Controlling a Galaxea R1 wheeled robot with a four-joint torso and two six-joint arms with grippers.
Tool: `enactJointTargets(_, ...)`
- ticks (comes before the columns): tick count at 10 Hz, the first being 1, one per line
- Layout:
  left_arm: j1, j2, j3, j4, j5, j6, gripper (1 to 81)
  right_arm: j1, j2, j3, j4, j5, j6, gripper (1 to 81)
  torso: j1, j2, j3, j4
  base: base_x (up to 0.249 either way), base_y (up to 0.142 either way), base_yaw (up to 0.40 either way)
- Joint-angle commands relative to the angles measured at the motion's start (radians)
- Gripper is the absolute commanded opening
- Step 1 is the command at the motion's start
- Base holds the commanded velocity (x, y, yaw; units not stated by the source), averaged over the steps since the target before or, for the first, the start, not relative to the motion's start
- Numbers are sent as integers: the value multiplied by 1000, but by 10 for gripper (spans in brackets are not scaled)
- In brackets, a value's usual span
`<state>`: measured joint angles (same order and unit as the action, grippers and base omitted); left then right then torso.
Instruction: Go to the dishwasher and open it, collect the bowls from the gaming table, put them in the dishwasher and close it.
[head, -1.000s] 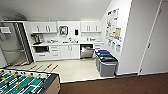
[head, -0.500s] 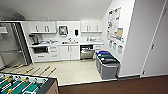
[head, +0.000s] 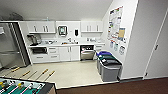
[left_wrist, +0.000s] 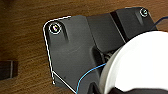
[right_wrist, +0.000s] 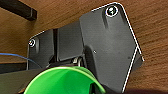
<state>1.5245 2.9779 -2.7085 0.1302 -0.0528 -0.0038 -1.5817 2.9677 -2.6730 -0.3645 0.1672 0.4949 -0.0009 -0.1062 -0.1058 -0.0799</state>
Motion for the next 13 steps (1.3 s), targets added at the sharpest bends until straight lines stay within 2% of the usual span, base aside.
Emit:
enactJointTargets(1, -51, -8, 1, 6, 47, -1, 10, 48, -3, 1, -13, -35, -4, 10, 1, 0, 0, 0, 194, 0, 0)
enactJointTargets(6, -52, -3, 1, 0, 47, 1, 10, 50, -3, -4, -11, -35, -4, 10, 1, 0, 0, 0, 194, 0, 0)
enactJointTargets(9, -56, -8, 1, -9, 44, -13, 10, 50, 0, -7, -10, -35, -2, 10, 1, 0, 0, 0, 194, 0, 0)
enactJointTargets(13, -56, -2, 1, -20, 44, -15, 10, 47, 3, -24, -8, -35, -1, 10, 1, 0, 0, 0, 194, 0, 0)
